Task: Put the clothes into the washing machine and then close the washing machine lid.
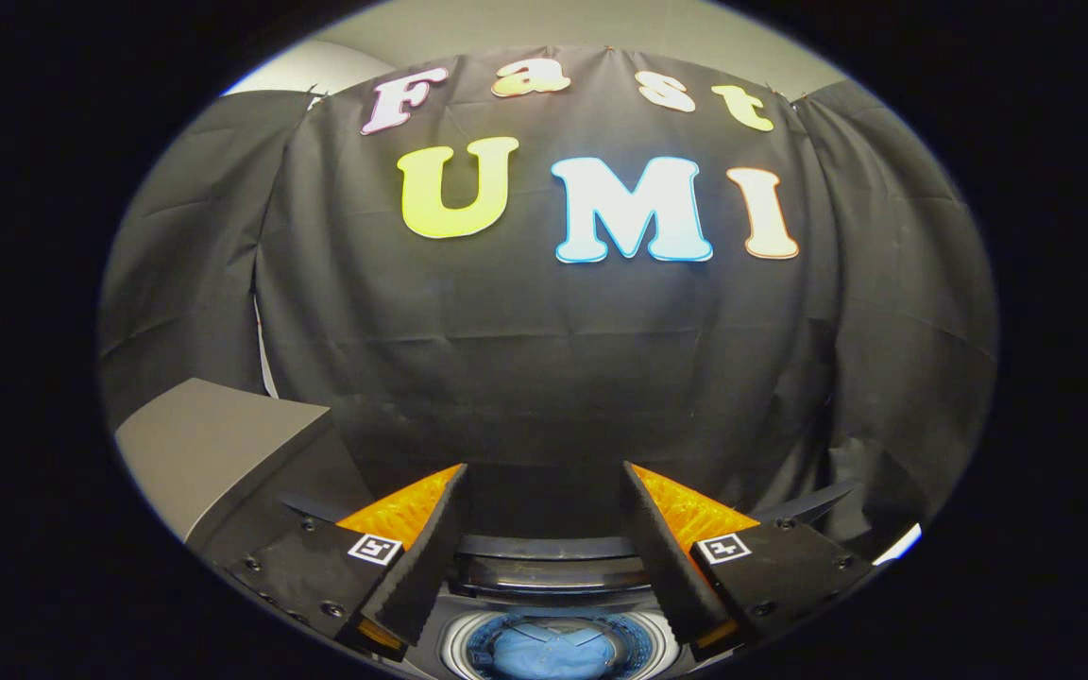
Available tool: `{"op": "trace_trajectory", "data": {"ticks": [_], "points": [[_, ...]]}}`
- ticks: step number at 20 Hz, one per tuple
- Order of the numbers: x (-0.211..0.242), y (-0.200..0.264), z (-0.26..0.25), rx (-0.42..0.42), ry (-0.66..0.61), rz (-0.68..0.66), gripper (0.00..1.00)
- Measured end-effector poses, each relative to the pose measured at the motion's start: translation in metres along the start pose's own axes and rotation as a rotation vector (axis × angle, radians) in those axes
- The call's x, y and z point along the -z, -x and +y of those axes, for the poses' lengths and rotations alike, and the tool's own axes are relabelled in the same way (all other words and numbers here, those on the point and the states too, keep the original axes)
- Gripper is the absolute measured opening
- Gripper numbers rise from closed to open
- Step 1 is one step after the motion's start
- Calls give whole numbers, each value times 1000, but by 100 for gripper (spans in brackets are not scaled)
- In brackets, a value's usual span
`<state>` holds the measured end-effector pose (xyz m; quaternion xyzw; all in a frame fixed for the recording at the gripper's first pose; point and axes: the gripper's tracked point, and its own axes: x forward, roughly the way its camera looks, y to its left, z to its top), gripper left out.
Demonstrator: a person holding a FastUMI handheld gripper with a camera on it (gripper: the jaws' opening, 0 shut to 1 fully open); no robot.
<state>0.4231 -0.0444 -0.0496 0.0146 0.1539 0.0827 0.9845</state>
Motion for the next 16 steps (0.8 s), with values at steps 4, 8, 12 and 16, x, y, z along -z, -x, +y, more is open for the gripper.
{"op": "trace_trajectory", "data": {"ticks": [4, 8, 12, 16], "points": [[4, 10, 1, 4, 1, -30, 97], [13, 24, 0, 8, -6, -44, 97], [18, 36, 1, 13, 1, -74, 97], [24, 42, 1, 19, -1, -80, 97]]}}
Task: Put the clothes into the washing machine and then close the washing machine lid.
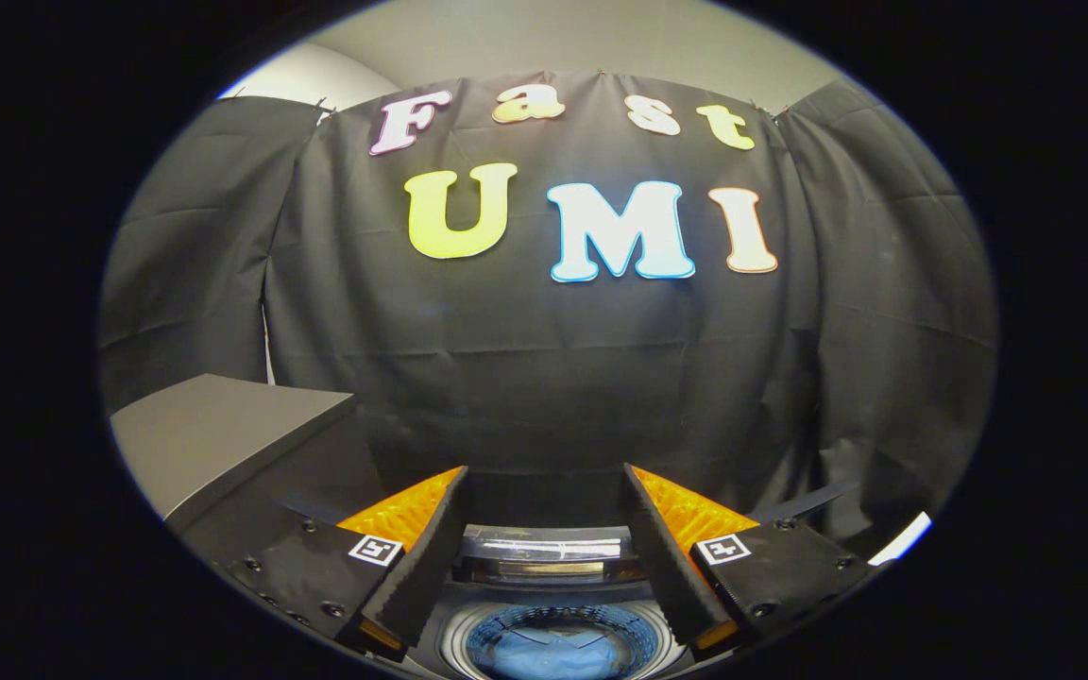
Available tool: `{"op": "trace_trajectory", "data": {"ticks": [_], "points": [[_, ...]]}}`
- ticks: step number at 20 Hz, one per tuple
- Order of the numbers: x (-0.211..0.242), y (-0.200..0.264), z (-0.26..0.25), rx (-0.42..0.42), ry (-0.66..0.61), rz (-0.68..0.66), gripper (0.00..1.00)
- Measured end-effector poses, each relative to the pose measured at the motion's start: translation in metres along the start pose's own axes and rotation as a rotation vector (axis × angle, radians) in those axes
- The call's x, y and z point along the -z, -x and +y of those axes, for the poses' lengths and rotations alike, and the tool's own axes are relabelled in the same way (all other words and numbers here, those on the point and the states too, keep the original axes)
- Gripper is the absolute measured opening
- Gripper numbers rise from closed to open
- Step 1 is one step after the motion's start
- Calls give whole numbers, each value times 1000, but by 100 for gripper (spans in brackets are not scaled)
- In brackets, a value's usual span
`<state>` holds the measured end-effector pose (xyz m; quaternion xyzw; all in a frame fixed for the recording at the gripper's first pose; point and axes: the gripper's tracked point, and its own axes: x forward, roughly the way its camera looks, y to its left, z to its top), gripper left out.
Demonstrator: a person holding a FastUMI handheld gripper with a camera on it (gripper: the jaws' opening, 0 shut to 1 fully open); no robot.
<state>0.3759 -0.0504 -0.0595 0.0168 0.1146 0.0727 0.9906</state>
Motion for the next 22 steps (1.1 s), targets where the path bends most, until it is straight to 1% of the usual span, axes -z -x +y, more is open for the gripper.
{"op": "trace_trajectory", "data": {"ticks": [6, 9, 11, 13, 17, 18, 22], "points": [[12, 17, 1, -4, 7, 3, 97], [27, 33, 0, -9, 5, 12, 97], [47, 47, 1, -12, 4, 38, 97], [78, 65, -1, -3, 35, 97, 97], [114, 104, 4, -13, 60, 133, 97], [113, 115, 14, -20, 59, 136, 97], [119, 148, 27, -49, 87, 122, 97]]}}
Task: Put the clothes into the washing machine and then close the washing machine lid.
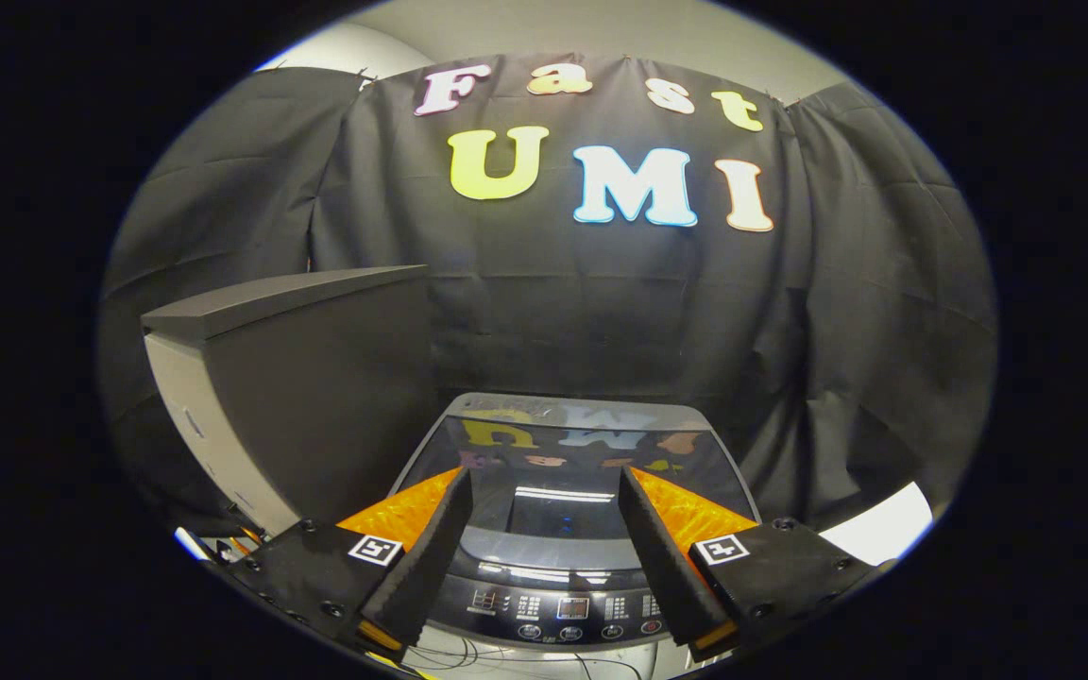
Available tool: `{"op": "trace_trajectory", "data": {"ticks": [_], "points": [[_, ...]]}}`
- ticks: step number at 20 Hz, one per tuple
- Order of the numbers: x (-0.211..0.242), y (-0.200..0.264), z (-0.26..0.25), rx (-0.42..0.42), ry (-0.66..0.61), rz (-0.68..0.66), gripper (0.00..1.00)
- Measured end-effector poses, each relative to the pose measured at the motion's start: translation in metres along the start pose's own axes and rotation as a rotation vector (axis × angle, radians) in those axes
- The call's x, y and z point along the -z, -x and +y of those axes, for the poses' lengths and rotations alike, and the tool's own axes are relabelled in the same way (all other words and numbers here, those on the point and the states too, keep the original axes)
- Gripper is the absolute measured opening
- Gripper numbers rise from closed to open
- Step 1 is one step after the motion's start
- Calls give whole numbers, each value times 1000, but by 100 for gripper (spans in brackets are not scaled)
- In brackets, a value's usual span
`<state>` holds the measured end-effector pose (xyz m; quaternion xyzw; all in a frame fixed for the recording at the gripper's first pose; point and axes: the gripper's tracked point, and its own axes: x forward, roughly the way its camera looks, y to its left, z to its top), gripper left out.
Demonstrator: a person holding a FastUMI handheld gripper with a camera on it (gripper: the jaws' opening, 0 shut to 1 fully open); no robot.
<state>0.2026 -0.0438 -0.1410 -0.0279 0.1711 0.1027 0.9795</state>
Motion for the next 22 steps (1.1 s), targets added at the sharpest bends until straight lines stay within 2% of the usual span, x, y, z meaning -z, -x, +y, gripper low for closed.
{"op": "trace_trajectory", "data": {"ticks": [4, 7, 15, 22], "points": [[-4, 37, 7, -27, 61, -47, 97], [-5, 69, 8, -36, 57, -80, 98], [-35, 145, 2, 21, 10, -202, 98], [-59, 202, -27, 68, -22, -270, 98]]}}
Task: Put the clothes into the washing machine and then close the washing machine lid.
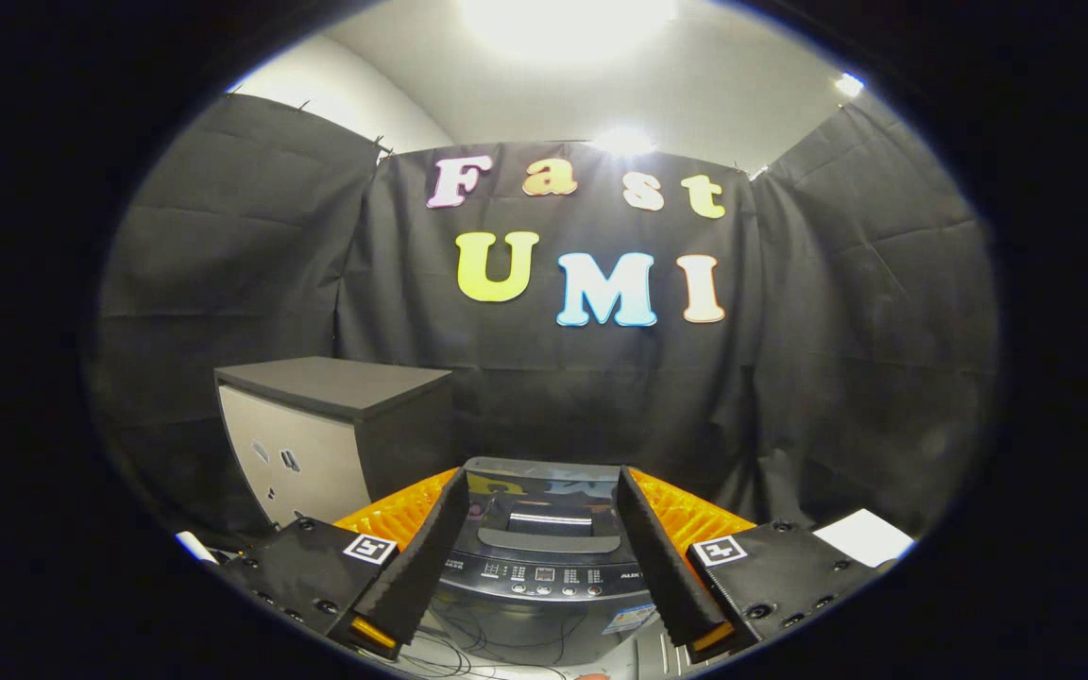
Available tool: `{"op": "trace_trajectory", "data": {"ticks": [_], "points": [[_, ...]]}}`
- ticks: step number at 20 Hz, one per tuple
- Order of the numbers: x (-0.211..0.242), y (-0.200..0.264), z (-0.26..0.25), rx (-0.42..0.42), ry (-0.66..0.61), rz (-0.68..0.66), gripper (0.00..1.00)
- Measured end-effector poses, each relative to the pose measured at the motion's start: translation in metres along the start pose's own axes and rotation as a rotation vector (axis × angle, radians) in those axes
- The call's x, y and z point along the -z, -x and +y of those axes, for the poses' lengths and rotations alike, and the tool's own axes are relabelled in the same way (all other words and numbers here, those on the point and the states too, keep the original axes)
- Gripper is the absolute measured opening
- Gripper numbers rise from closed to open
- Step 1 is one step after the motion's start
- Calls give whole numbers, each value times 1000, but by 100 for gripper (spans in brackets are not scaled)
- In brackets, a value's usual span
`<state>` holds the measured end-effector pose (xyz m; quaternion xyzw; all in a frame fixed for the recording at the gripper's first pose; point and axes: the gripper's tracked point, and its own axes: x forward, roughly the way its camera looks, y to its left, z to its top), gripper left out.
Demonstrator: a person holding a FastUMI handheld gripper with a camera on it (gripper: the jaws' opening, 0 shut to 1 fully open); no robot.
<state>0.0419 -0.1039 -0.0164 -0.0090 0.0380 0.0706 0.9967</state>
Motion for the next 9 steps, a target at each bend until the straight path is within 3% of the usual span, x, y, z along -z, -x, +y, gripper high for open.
{"op": "trace_trajectory", "data": {"ticks": [9], "points": [[5, 46, -37, 107, 4, 8, 98]]}}
